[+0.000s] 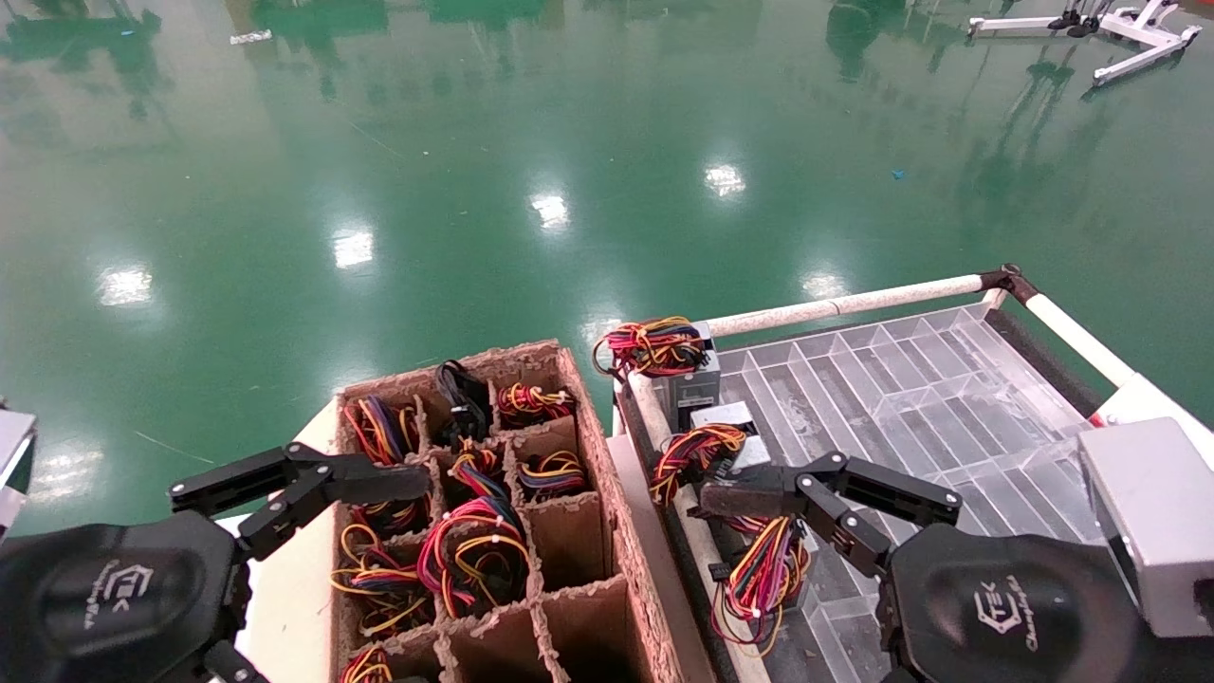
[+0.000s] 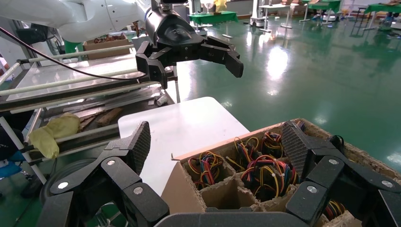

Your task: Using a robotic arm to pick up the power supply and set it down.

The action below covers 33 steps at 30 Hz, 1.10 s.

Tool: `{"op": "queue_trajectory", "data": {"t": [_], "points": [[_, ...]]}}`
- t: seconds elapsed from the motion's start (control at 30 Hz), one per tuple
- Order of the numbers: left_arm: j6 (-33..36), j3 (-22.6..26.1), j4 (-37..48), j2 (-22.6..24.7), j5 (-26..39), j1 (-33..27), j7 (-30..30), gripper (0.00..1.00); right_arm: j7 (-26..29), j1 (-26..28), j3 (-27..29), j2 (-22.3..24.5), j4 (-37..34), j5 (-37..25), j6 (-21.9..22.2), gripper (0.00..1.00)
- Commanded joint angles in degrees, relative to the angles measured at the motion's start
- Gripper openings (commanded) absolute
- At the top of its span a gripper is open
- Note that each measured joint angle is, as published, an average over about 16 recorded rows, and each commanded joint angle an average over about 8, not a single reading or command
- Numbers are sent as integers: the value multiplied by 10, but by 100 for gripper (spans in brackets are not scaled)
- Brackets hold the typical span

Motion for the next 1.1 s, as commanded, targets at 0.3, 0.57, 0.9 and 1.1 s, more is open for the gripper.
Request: {"op": "queue_trajectory", "data": {"t": [0.3,0.57,0.9,1.1], "points": [[0,0,0,0,0,0,0,0,0,0,0,0,0,0,0,100],[0,0,0,0,0,0,0,0,0,0,0,0,0,0,0,100],[0,0,0,0,0,0,0,0,0,0,0,0,0,0,0,100],[0,0,0,0,0,0,0,0,0,0,0,0,0,0,0,100]]}}
